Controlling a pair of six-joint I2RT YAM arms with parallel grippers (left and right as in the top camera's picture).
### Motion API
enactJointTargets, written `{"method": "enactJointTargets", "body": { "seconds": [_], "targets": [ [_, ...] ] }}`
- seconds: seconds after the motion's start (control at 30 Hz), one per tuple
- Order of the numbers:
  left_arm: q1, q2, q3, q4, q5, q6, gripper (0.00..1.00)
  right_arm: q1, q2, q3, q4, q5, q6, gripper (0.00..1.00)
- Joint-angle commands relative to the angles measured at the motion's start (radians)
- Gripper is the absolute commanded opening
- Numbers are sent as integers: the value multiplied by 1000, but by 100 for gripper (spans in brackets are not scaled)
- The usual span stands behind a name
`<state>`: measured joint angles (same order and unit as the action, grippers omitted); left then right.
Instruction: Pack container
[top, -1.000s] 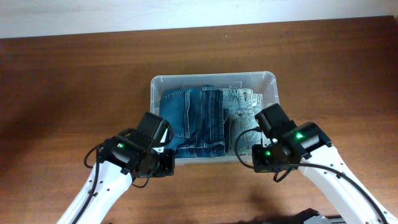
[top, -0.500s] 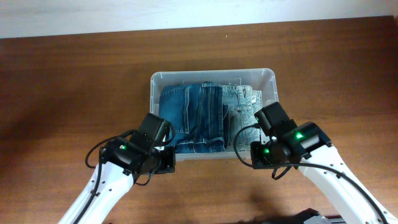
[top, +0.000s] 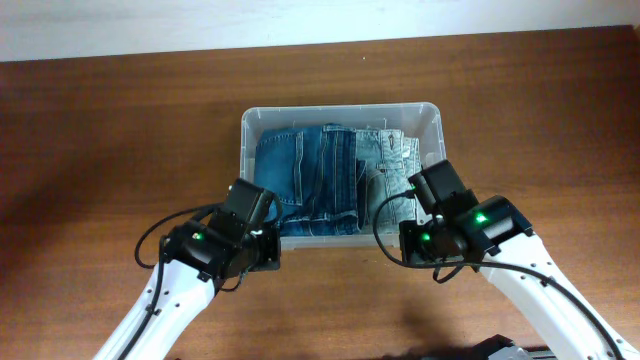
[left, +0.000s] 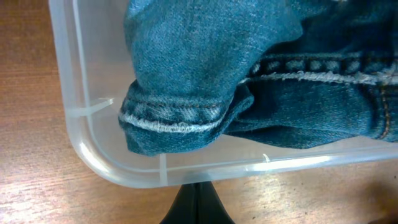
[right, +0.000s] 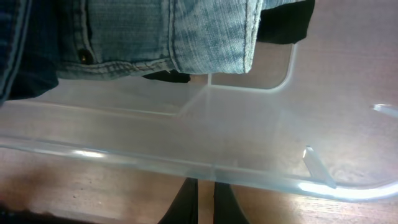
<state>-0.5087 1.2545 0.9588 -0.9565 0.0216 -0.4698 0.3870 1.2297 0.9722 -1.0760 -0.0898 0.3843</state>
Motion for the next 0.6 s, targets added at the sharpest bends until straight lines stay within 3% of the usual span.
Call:
{"method": "enactJointTargets", "body": {
  "seconds": [0.0,0.27,0.43,0.47,0.57],
  "targets": [
    [1,-8,-8,9,-21,-12,1,8,8,-3,6,20,-10,4],
    [1,-68,51,-55,29,-8,1,5,-35,109,-81,-18,-45,4],
    [1,-172,185,-84,-75,-8,1,5,-82,269,-150,-18,-52,4],
    [1,-196,208,-88,-101,-8,3,5,-99,296,-156,-18,-59,9],
    [1,-287,243,-87,-200,-8,56,5,-167,349,-154,-1,-78,55]
  ]
}}
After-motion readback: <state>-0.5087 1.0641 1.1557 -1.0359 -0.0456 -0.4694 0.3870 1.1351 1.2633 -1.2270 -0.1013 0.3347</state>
